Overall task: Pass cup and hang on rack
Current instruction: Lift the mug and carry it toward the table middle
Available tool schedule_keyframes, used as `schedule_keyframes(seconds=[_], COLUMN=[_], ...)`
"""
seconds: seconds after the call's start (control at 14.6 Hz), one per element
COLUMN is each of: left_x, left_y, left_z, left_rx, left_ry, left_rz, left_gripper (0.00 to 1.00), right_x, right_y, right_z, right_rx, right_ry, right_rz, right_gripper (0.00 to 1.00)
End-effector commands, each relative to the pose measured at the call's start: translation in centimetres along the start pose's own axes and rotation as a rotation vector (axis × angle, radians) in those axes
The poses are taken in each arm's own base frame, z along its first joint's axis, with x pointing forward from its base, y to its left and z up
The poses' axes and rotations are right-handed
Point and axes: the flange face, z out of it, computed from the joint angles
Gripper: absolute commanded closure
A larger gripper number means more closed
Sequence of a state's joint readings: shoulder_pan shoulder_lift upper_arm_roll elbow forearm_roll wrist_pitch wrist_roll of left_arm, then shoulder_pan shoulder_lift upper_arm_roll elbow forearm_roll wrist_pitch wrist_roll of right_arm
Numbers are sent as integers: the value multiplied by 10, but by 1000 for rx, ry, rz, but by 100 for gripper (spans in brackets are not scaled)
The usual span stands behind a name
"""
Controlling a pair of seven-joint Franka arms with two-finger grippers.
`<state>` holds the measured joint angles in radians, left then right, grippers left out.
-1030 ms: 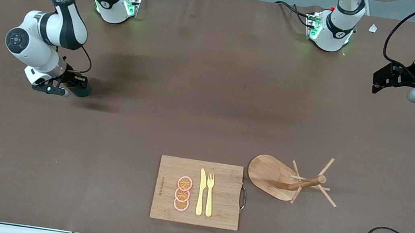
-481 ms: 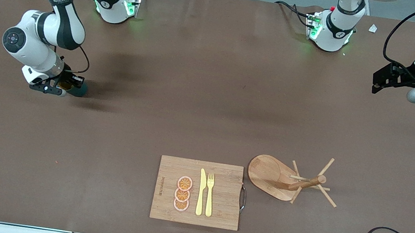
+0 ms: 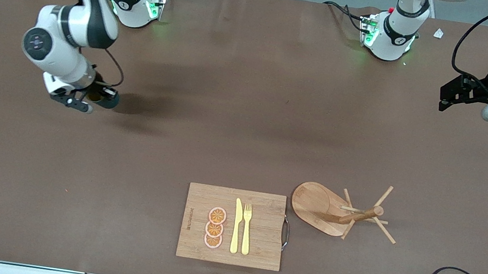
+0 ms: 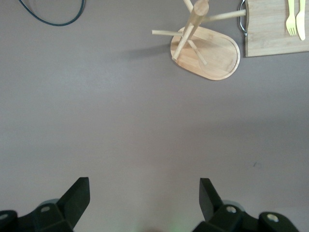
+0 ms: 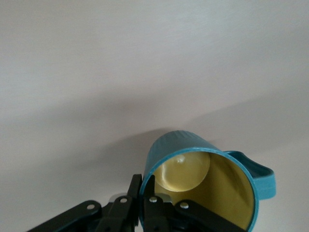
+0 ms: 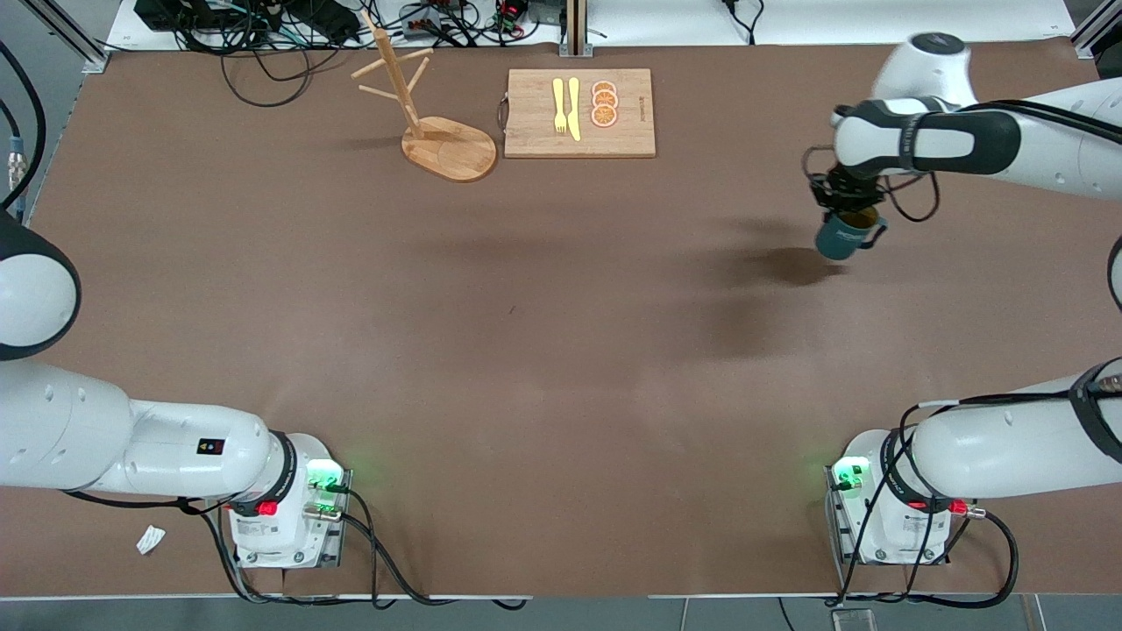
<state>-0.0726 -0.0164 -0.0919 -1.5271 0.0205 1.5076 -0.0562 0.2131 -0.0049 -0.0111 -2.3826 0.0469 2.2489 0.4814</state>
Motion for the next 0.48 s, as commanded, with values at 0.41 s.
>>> schedule_keyframes(seconds=[0.41], left_x=[1], left_y=[3], left_z=[-7], left_rx=[9], left_ry=[18], left_rz=[14], left_gripper=[0], right_x=[-87], right_y=[-207], right_z=[-66], right_rx=[28], right_ry=[60], right_rz=[285], right_gripper=[100])
